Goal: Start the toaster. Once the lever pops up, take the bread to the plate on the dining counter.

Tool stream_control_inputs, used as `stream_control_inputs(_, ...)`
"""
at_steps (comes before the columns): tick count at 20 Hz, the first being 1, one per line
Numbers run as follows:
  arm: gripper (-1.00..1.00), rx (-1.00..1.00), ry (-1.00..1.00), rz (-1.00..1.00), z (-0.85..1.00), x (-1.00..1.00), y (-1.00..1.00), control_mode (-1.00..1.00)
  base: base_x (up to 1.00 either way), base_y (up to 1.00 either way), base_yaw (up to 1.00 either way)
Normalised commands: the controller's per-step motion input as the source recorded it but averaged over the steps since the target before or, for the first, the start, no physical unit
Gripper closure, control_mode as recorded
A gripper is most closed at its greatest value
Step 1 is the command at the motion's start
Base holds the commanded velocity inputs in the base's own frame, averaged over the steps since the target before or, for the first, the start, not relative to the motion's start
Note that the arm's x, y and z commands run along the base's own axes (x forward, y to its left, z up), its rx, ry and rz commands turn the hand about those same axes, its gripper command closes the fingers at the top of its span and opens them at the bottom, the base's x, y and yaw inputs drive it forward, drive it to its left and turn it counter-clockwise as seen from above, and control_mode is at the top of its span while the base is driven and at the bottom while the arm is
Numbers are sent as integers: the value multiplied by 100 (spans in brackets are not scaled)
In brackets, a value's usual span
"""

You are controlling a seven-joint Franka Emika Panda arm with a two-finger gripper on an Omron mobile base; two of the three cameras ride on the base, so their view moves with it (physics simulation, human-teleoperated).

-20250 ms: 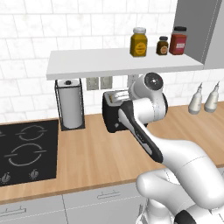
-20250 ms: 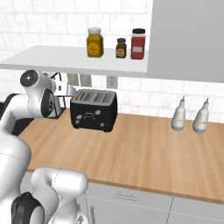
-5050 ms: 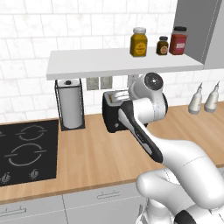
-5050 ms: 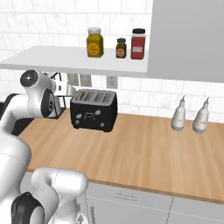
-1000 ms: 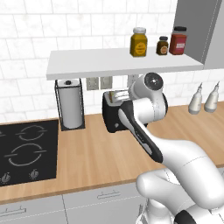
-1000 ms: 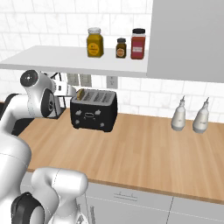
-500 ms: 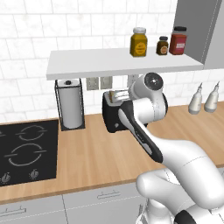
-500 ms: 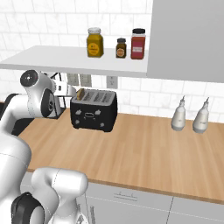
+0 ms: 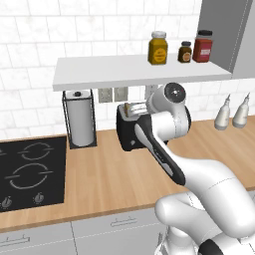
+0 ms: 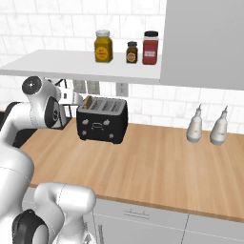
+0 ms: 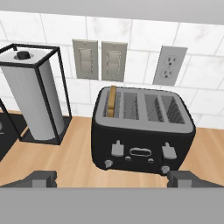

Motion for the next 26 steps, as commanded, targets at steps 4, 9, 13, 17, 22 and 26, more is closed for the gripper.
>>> stream_control_inputs(4,-100,0,0,0,0,0,0,-100,0,0,0)
stream_control_inputs(9,-100,0,0,0,0,0,0,-100,0,0,0)
stream_control_inputs(13,-100,0,0,0,0,0,0,-100,0,0,0)
stream_control_inputs(17,-100,0,0,0,0,0,0,-100,0,0,0)
stream_control_inputs(22,-100,0,0,0,0,0,0,-100,0,0,0)
stream_control_inputs(26,-100,0,0,0,0,0,0,-100,0,0,0)
